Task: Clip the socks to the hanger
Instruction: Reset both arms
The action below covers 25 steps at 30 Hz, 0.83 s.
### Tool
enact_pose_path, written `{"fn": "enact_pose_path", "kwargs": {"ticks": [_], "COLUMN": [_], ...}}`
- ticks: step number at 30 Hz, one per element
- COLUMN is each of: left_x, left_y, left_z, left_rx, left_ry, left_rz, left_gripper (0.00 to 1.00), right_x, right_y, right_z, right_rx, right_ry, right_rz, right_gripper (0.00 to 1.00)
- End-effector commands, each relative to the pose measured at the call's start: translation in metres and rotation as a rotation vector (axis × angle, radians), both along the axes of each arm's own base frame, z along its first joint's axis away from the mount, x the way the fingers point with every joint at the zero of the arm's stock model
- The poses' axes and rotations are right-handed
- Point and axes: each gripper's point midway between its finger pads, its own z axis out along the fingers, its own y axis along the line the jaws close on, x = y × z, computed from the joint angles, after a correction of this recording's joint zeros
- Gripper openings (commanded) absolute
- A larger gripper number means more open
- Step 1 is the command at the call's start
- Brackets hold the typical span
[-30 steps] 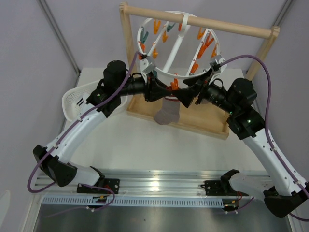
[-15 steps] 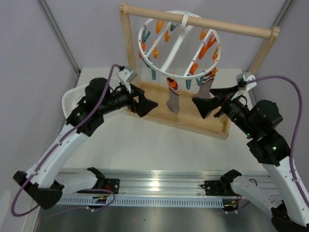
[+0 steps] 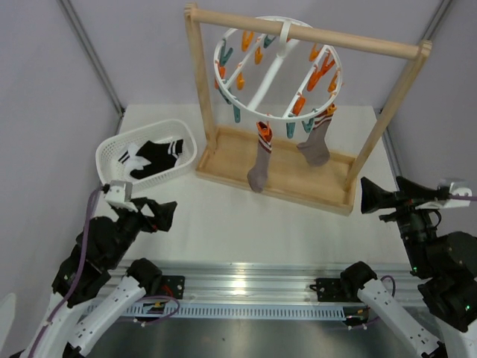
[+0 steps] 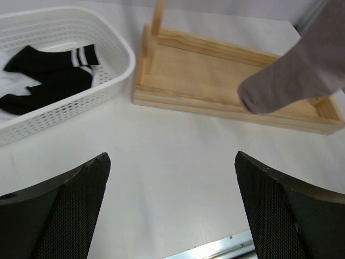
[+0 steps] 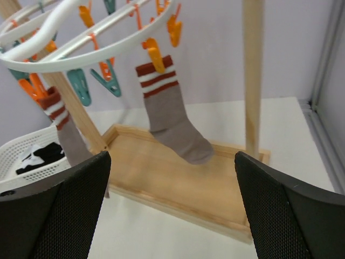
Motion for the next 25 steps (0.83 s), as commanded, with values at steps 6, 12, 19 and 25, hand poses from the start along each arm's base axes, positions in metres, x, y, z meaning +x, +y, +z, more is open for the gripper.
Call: {"fn": "enact_pose_path", "kwargs": {"ticks": [6,12,19,25], "left_x": [-0.011,-0.014,-0.013,-0.014], "left_y": [0.07,0.077,0.08,0.083], "left_z": [-0.028,-0.021,-0.022,-0.023], "left_rx": [-0.039,-0.114,-0.12,-0.124], "left_ry": [-0.069,-0.155,-0.157,-0.156], "left_rz": [0.325,0.355,0.378,0.396], "left_gripper": [0.99,0.99,1.0,0.99], "right_x": [-0.017,-0.017,-0.013,-0.011], "right_y": [-0.044,-0.042,-0.038,-0.035], "right_z": [-0.052,-0.07,-0.068,-0.063], "right_rx": [-0.046,-0.031,-0.026,-0.014], "right_ry": [0.029,0.049,0.034,0.016], "right_rz": [-0.173,-0.168,-0.158,-0.147], "right_gripper": [1.0,1.0,1.0,1.0]}}
